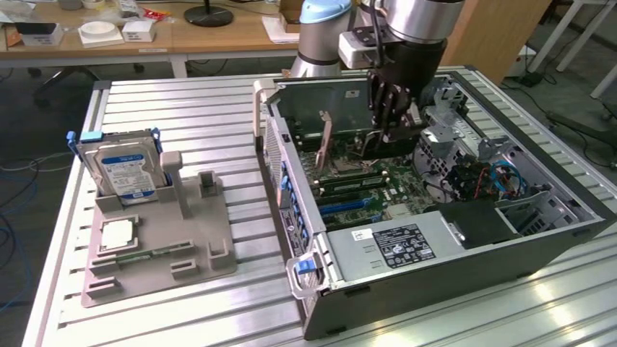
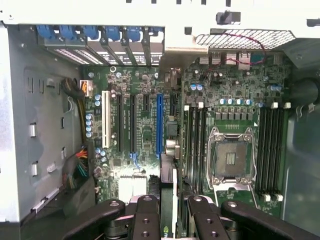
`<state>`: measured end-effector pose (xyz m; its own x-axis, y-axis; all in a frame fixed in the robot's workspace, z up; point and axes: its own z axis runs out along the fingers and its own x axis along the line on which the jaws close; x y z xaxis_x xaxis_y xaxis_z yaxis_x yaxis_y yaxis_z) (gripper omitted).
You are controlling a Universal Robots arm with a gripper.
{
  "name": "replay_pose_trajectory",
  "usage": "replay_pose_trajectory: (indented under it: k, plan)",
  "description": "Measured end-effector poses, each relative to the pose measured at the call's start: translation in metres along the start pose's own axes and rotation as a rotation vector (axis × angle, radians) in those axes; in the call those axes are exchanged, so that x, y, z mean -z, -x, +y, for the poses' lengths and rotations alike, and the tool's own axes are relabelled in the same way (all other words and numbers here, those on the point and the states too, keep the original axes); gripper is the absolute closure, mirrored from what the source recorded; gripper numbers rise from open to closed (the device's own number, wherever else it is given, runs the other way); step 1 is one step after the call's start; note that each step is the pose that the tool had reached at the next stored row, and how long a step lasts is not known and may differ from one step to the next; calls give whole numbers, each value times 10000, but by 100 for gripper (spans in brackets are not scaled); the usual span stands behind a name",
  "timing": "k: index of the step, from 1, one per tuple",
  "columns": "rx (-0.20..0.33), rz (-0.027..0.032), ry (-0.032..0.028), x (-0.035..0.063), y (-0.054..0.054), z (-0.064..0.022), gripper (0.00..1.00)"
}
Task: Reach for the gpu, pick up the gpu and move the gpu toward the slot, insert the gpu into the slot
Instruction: 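Insert the gpu into the slot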
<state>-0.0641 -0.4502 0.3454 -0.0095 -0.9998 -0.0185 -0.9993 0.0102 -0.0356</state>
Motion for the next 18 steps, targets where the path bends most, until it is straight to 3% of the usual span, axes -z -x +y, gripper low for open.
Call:
replay_pose_trajectory:
  k: [14, 18]
  plan:
    - [3, -28, -1, -120, -9, 24, 74]
    - [5, 50, -21, -174, -10, 30, 74]
